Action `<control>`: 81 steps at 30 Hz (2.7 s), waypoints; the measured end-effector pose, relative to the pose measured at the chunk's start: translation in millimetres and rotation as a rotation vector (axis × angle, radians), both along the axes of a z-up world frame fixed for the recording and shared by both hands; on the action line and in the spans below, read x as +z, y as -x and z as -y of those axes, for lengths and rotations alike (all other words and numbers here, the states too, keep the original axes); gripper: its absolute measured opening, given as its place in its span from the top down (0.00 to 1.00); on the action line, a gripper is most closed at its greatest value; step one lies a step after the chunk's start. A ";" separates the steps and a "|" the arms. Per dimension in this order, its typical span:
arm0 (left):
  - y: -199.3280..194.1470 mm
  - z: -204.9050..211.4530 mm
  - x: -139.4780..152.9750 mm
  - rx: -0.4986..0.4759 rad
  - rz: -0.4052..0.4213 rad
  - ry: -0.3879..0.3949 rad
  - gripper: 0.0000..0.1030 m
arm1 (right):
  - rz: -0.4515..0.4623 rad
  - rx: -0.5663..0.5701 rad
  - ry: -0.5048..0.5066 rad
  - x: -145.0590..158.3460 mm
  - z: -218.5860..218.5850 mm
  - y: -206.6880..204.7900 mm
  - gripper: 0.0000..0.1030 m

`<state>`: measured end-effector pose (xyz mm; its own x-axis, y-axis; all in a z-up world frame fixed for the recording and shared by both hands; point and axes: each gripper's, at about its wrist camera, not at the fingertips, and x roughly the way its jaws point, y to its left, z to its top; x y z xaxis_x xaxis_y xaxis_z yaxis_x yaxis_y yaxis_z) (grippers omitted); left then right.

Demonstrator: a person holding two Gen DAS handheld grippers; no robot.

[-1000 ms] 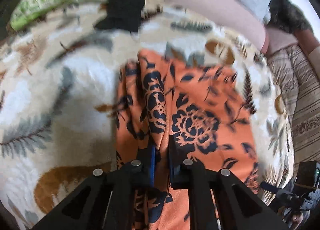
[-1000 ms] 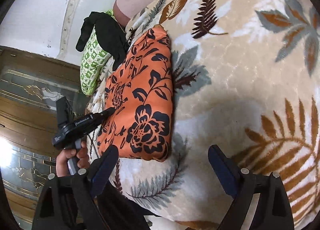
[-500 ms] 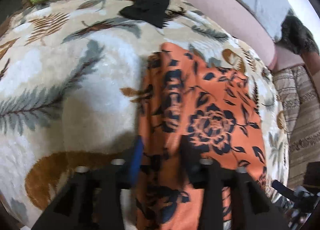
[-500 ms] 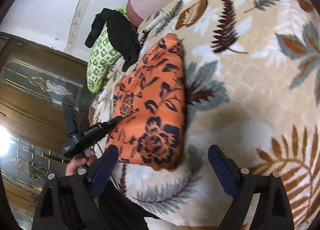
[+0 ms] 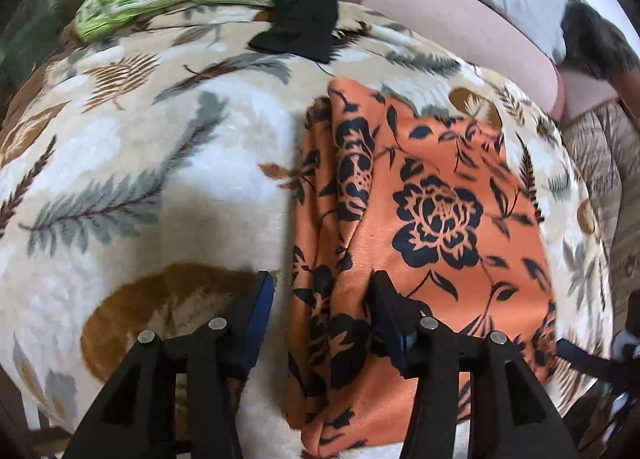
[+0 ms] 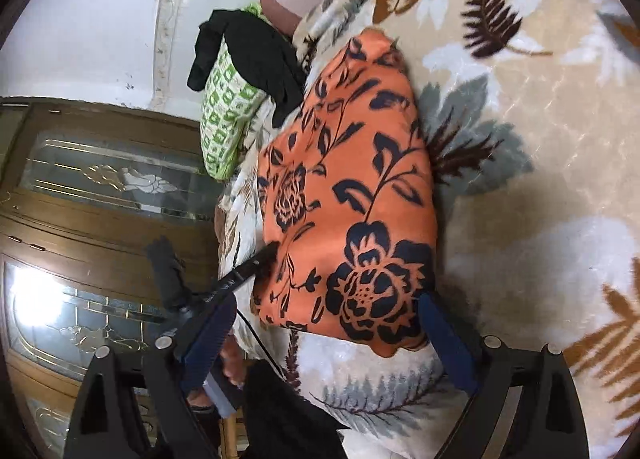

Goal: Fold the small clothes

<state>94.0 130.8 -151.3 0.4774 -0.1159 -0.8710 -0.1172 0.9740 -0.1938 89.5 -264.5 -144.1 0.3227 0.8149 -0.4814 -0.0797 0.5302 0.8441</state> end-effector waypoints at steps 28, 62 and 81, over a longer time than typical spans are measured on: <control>2.8 -13.8 6.1 -0.037 0.088 0.201 0.28 | 0.024 -0.095 0.115 6.4 6.5 -59.1 0.09; 15.8 10.1 53.0 -0.166 0.244 0.330 0.76 | 0.287 0.046 0.360 76.7 -50.4 -50.5 0.59; -48.9 112.6 114.5 -0.283 0.313 0.245 0.76 | 0.364 -0.039 0.359 142.1 53.7 -90.0 0.59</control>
<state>142.8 18.2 -36.9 0.6321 -0.4625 -0.6217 0.2462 0.8806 -0.4048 179.5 -318.2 -2.1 0.5480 0.6028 -0.5800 -0.3089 0.7902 0.5293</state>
